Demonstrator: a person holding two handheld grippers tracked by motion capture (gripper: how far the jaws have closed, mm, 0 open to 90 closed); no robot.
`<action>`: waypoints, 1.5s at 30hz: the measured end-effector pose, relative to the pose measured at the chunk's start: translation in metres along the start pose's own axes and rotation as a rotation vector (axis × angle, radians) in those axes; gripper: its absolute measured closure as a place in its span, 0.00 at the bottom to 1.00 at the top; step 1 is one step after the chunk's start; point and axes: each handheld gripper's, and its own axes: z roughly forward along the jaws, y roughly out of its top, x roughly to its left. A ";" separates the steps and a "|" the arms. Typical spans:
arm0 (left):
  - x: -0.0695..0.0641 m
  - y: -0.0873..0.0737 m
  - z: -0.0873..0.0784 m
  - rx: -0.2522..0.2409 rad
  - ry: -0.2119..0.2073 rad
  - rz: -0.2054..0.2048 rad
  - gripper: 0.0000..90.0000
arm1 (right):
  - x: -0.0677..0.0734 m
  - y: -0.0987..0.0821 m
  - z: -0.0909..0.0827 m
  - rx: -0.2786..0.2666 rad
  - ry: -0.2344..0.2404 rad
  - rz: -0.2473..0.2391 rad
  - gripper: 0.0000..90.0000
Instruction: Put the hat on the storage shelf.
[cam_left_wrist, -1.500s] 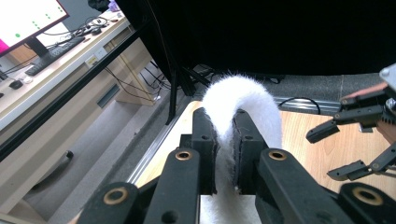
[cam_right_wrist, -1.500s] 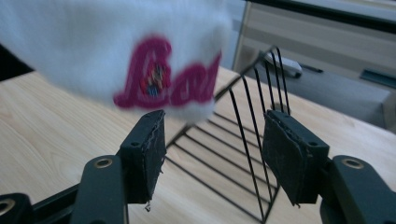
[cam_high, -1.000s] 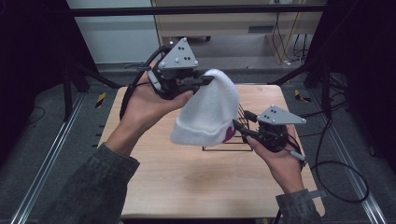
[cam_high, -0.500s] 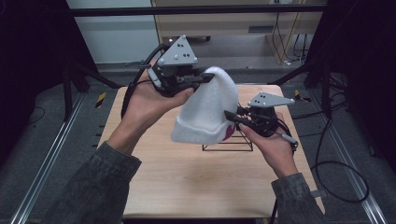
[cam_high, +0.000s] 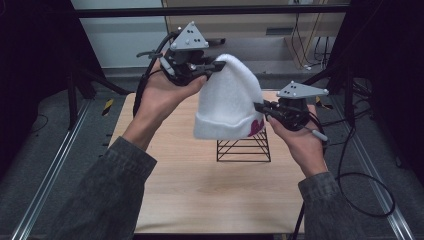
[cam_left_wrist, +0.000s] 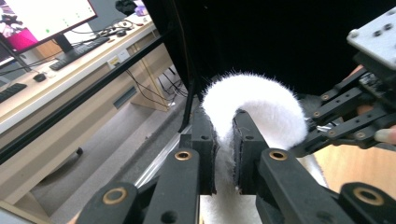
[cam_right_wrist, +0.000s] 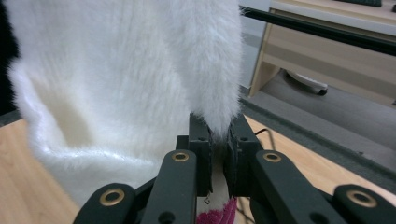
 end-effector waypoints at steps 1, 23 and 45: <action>0.004 -0.001 0.006 0.000 0.005 -0.009 0.90 | -0.007 0.004 0.002 0.004 -0.012 -0.001 0.92; 0.019 -0.009 0.056 -0.011 0.006 -0.077 0.90 | -0.040 -0.005 0.016 0.044 -0.068 0.011 0.92; 0.005 -0.028 0.105 0.009 -0.035 -0.095 0.90 | -0.060 -0.046 0.022 0.086 -0.106 0.071 0.92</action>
